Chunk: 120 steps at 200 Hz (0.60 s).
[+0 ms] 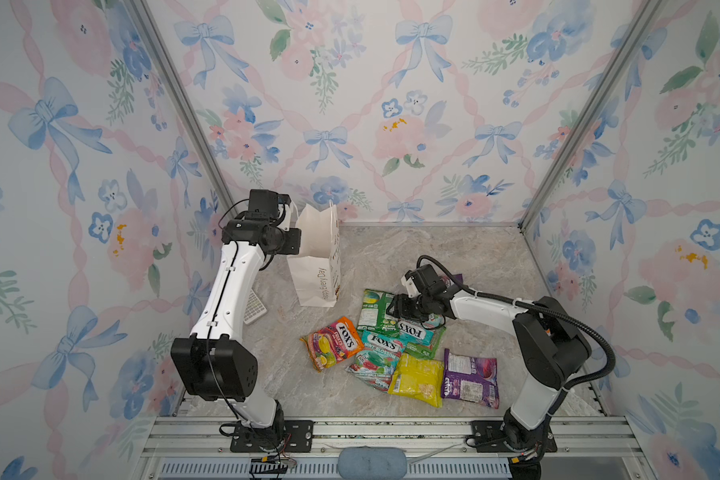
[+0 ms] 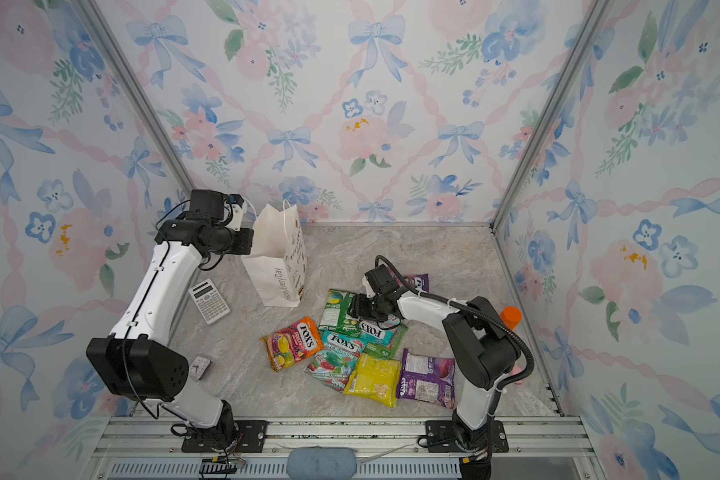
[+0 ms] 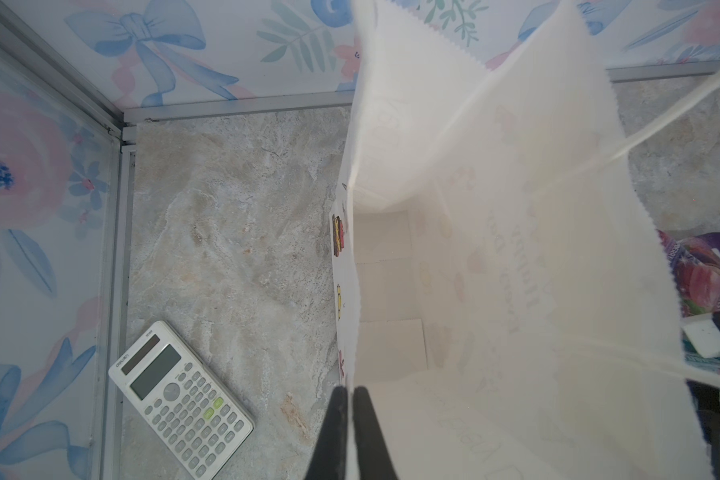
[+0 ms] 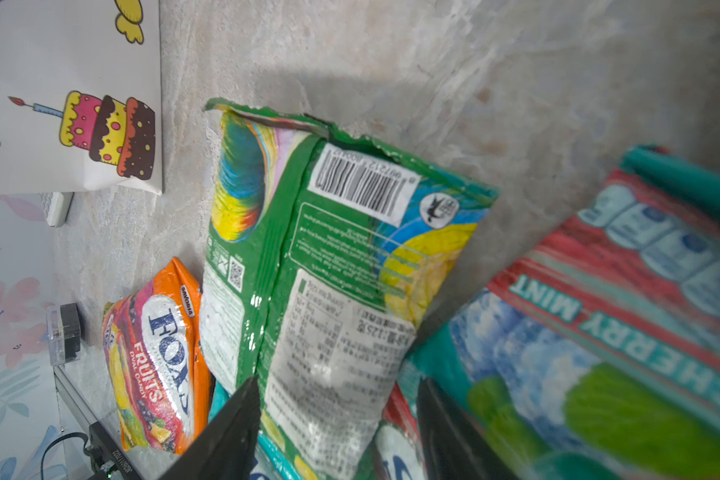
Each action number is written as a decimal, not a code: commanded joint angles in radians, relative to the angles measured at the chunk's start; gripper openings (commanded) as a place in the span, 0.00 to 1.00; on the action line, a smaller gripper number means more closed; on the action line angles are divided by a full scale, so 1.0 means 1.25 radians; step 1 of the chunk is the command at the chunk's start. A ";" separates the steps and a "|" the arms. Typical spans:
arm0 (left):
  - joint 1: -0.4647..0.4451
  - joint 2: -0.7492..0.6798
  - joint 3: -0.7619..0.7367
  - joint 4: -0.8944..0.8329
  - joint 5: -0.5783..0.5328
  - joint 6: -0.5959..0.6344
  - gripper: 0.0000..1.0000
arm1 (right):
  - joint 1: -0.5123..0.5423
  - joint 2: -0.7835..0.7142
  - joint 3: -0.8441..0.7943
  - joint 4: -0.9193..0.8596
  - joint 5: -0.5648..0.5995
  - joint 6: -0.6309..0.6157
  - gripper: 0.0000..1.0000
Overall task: Place the snacks into the paper bag
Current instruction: 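Lower the right gripper onto the green snack bag in the pile, then close the right gripper on the green snack bag's top edge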
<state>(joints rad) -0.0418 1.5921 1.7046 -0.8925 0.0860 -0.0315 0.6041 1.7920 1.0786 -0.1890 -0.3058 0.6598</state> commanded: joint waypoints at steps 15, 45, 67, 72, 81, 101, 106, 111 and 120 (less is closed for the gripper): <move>0.018 -0.042 -0.031 0.043 0.050 -0.015 0.00 | 0.010 0.027 0.005 0.029 0.000 0.039 0.61; 0.030 -0.063 -0.061 0.076 0.086 -0.021 0.00 | 0.009 0.049 0.021 0.030 -0.011 0.048 0.60; 0.033 -0.065 -0.071 0.078 0.091 -0.018 0.00 | 0.010 0.055 0.017 0.047 -0.011 0.062 0.56; 0.033 -0.065 -0.073 0.080 0.093 -0.019 0.00 | 0.010 0.057 0.016 0.052 -0.013 0.065 0.55; 0.034 -0.064 -0.077 0.080 0.100 -0.020 0.00 | 0.009 0.057 0.015 0.058 -0.015 0.069 0.50; 0.035 -0.062 -0.079 0.083 0.116 -0.020 0.00 | 0.008 0.054 0.014 0.068 -0.021 0.075 0.43; 0.035 -0.060 -0.079 0.083 0.119 -0.021 0.00 | 0.008 0.051 0.014 0.069 -0.022 0.075 0.41; 0.035 -0.060 -0.080 0.082 0.123 -0.020 0.00 | 0.008 0.049 0.014 0.068 -0.022 0.076 0.39; 0.035 -0.060 -0.080 0.084 0.127 -0.022 0.00 | 0.007 0.042 0.014 0.068 -0.022 0.076 0.35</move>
<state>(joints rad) -0.0059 1.5360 1.6135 -0.8082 0.2024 -0.0460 0.6041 1.8462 1.0870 -0.1150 -0.3176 0.7441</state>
